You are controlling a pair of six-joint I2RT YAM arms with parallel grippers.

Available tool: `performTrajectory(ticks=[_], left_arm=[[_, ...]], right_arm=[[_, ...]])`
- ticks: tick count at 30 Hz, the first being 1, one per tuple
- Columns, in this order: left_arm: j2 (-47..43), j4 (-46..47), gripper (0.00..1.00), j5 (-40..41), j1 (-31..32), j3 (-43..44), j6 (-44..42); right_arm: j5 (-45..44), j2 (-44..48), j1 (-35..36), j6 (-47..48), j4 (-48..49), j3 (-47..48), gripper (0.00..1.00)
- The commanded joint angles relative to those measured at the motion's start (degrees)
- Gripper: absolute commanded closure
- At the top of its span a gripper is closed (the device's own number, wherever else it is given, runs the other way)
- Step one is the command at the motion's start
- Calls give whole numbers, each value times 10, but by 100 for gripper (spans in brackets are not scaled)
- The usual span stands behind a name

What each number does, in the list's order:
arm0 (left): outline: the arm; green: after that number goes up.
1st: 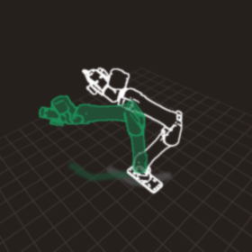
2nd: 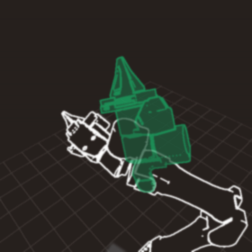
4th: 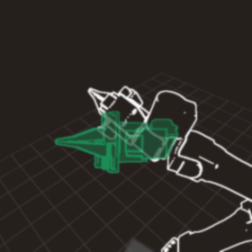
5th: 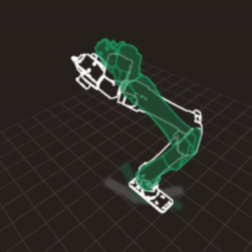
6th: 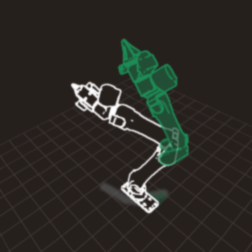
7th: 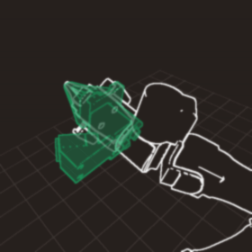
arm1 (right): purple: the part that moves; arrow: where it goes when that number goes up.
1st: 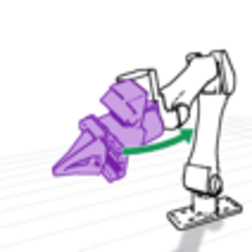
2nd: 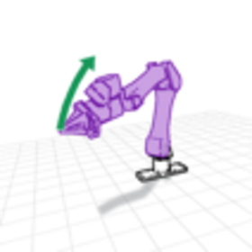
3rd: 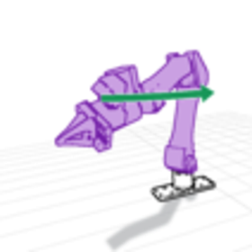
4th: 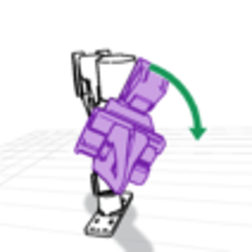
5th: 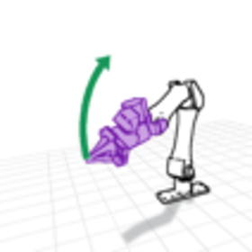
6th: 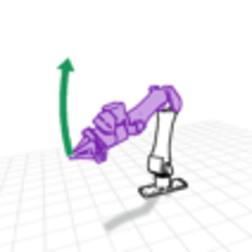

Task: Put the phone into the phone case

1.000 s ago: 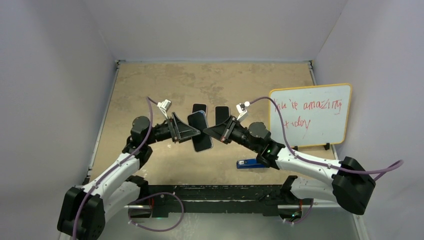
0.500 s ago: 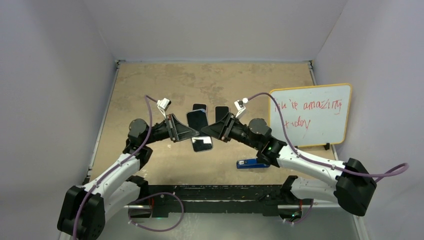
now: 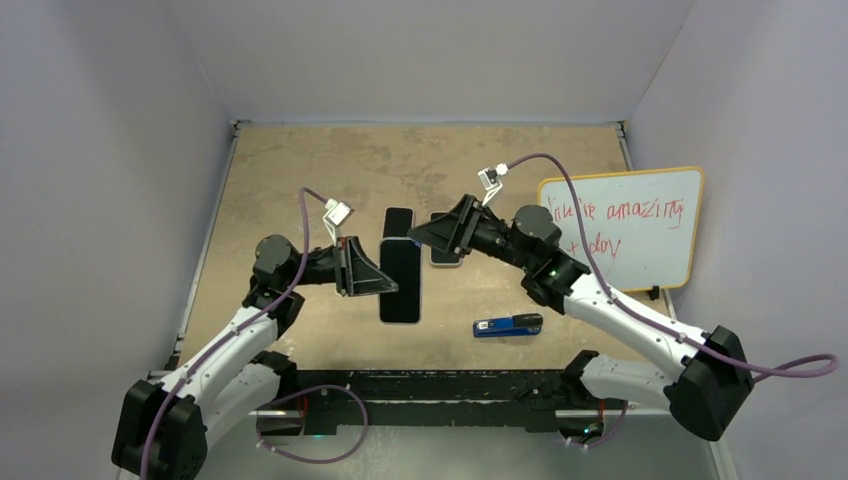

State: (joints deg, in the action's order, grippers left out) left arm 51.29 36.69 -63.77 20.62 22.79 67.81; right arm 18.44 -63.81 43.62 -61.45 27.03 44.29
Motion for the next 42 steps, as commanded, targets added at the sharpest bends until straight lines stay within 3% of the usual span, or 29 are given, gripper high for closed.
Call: performTrajectory(ticks=[1,7,10,11,15,16,24,25,28,33,37,42], left_arm=[[-6,33,100,-22,4,33,-20],[2,34,100,-16,5,43,-19],[3,20,100,-15,5,51,-24],[3,11,100,-14,5,54,-30],[6,-132,100,13,5,74,-115],[8,-158,100,19,5,76,-130],[27,-281,100,51,5,95,-198],[28,-285,100,55,5,97,-201],[20,-249,100,62,5,91,-168],[-5,-68,100,104,4,53,-31],[-3,-64,100,132,5,68,-30],[3,-79,100,149,5,82,-47]], right_arm=[[67,-12,-8,16,5,32,44],[114,-35,-9,17,13,37,45],[114,-33,-9,13,23,33,52],[113,-33,-8,13,23,33,57],[105,-33,-8,13,12,34,96],[103,-33,-9,17,8,35,100],[68,-11,-9,55,-40,40,100],[71,-11,-9,56,-42,42,100],[80,-11,-9,55,-41,37,73],[127,-19,-10,47,-20,5,42],[158,-19,-10,46,-5,-27,34],[199,-17,-10,35,36,-60,37]])
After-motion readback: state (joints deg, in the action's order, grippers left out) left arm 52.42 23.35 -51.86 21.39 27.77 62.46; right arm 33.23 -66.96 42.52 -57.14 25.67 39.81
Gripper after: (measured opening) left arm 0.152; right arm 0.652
